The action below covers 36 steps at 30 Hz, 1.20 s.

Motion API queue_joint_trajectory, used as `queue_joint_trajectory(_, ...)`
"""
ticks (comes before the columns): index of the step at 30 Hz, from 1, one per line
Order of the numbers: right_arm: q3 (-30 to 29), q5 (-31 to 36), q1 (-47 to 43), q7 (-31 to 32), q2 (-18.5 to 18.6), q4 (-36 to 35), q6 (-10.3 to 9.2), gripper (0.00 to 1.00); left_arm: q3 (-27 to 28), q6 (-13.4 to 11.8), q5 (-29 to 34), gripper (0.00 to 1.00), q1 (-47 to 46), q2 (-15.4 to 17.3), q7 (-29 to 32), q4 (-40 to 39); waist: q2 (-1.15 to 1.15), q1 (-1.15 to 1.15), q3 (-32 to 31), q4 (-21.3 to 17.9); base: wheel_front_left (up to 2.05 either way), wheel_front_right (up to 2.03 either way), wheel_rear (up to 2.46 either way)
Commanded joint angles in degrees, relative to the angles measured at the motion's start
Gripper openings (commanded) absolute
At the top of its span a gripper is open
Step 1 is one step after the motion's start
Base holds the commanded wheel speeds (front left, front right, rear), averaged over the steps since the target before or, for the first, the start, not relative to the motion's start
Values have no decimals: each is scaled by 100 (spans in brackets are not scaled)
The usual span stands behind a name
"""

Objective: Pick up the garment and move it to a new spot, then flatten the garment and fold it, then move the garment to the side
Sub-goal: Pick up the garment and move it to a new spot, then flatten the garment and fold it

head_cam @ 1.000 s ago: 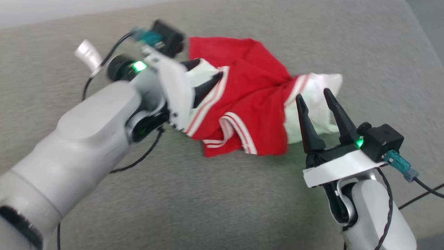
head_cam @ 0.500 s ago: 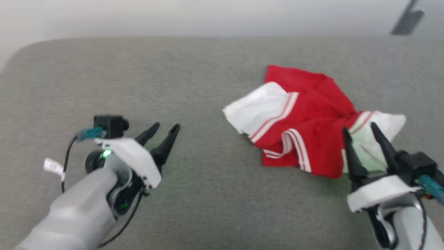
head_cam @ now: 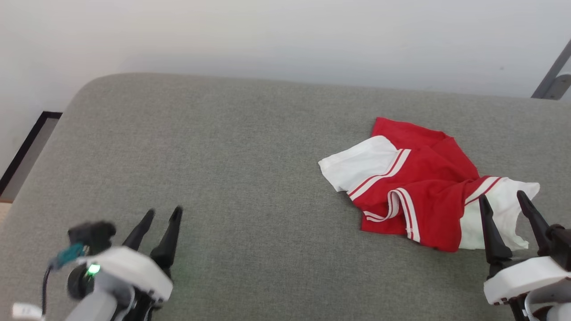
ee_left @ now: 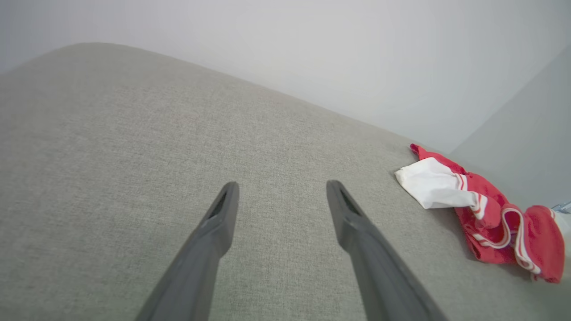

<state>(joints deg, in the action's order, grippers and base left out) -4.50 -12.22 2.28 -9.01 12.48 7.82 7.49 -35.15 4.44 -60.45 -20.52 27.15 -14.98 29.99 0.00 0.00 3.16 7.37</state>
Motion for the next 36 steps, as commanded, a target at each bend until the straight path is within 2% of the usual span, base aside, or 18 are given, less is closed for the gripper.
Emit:
queue_joint_trajectory(1,-41,-36,-113,49,-37,-84,1,100,287,-96,393,100,352,-22,-28,-200,0,0,-59,-36,0,0,0)
queue_joint_trajectory(3,-54,-49,-182,83,-44,-153,1,100,738,-204,753,100,751,-119,-28,-456,0,0,-81,-79,0,0,0)
queue_joint_trajectory(4,-54,-49,-182,83,-44,-153,1,100,738,-204,753,100,751,-119,-28,-456,0,0,-81,-79,0,0,0)
queue_joint_trajectory(5,-52,-66,-227,124,-62,-246,1,100,1298,-386,1577,100,1266,-183,-28,-815,0,0,-72,-176,0,0,0)
queue_joint_trajectory(8,-42,-71,-221,129,-82,-316,1,100,1810,-455,2379,100,1692,-345,-28,-1203,0,0,-70,-276,0,0,0)
queue_joint_trajectory(12,-26,-81,-182,99,-107,-364,1,100,2331,-396,3318,100,2067,-584,-29,-1674,0,0,-69,-388,0,0,0)
queue_joint_trajectory(16,30,-76,-81,99,-143,-406,1,100,2715,-217,3982,100,2326,-812,-28,-1971,0,0,-39,-502,0,0,0)
queue_joint_trajectory(24,147,-59,-58,39,-157,-316,1,100,3270,53,4516,100,2461,-1286,-29,-2059,0,0,13,-561,0,0,0)
queue_joint_trajectory(36,331,-17,11,214,-14,-331,1,100,3667,253,4800,100,2380,-1651,-29,-1978,0,0,121,-560,0,0,0)
